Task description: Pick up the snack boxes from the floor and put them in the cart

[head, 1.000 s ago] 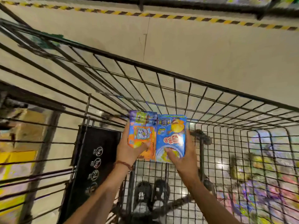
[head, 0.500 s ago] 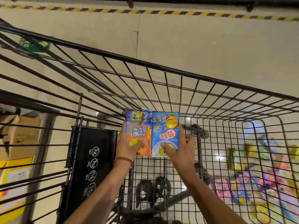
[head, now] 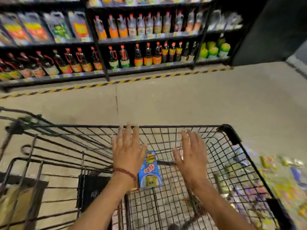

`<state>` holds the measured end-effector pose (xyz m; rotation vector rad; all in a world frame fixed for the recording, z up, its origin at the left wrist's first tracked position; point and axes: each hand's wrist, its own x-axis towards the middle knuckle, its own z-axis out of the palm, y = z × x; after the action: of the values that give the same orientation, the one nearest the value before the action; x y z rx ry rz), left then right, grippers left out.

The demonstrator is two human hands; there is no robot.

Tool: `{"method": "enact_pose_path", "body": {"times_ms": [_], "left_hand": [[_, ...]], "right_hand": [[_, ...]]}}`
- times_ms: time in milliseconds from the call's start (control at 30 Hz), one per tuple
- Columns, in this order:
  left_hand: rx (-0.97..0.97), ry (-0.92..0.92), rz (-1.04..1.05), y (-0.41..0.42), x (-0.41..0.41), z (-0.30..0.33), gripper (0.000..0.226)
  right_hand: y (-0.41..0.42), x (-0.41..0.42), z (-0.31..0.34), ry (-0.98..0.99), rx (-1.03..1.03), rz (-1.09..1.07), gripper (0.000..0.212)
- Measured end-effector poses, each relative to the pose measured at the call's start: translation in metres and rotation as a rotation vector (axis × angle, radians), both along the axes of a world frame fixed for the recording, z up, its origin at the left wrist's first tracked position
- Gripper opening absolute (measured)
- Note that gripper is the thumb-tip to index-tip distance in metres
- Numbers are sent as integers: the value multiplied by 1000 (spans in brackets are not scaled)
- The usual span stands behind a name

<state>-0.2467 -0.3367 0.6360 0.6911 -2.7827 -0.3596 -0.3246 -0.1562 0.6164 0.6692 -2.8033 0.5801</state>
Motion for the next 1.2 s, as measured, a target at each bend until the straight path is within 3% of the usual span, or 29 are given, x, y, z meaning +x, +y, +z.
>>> {"method": "enact_pose_path", "body": {"times_ms": [167,333,633,900,1200], "left_hand": [[-202,84,-235,42,-54,89,59],[-306,184,-411,121,-102,155,64],[-305,294,-718,330,-141,202,70],[-233,203,-869,519,-144,167,59],[-163,17,-976,591,-132,16,60]], "right_hand": [[53,-28,86,178,80,-126,58],[139,-47,150,295,31,-283,57],[350,-42,202,393,153,-593,56],[531,-6,153,382,195,-746,53],[615,42,21,98,184,-874,58]]}}
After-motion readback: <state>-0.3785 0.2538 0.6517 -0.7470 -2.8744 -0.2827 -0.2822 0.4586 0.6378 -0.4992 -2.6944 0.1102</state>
